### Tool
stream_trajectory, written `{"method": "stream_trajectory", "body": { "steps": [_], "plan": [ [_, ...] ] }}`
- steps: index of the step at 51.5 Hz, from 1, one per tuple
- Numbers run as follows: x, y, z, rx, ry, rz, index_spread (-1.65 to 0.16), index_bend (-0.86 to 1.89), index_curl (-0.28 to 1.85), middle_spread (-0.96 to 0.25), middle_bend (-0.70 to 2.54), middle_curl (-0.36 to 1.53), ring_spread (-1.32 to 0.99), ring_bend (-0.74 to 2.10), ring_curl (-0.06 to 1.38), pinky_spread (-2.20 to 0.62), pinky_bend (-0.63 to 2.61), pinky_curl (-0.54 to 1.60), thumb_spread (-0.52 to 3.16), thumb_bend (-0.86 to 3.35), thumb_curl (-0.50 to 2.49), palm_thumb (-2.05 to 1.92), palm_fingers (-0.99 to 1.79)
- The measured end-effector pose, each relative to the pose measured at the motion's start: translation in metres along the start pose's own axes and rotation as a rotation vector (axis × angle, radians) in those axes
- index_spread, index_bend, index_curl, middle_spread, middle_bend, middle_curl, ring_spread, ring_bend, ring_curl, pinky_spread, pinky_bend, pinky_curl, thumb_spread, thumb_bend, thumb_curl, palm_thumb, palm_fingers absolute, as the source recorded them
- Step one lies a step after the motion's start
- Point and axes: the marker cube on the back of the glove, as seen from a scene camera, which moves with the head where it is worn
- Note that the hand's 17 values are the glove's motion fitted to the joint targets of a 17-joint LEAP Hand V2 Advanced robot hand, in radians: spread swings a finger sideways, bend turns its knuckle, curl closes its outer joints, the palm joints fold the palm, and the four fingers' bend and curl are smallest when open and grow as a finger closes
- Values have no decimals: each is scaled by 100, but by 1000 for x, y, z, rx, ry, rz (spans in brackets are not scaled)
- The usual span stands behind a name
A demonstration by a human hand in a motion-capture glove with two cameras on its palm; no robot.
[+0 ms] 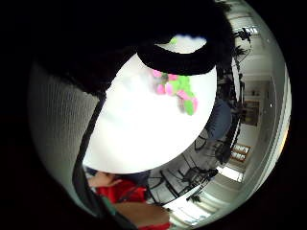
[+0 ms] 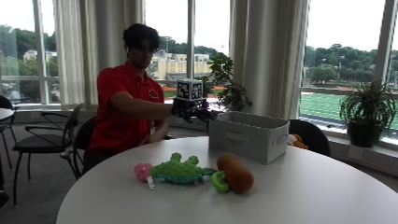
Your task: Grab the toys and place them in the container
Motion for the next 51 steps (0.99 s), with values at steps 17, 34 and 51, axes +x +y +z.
{"method": "stream_trajectory", "body": {
  "steps": [17,34,51],
  "plan": [
    [55,8,31,-61,-6,92,-38,16,30,-9,16,33,-3,16,34,11,96,27,113,-4,32,-3,-13],
    [159,-19,36,-66,54,239,-38,14,28,-9,16,31,-3,18,31,11,95,29,112,-3,31,-1,-13],
    [213,-54,59,-108,69,296,-36,10,23,-9,15,29,-3,18,30,11,101,32,110,-2,32,0,-16]
  ]
}}
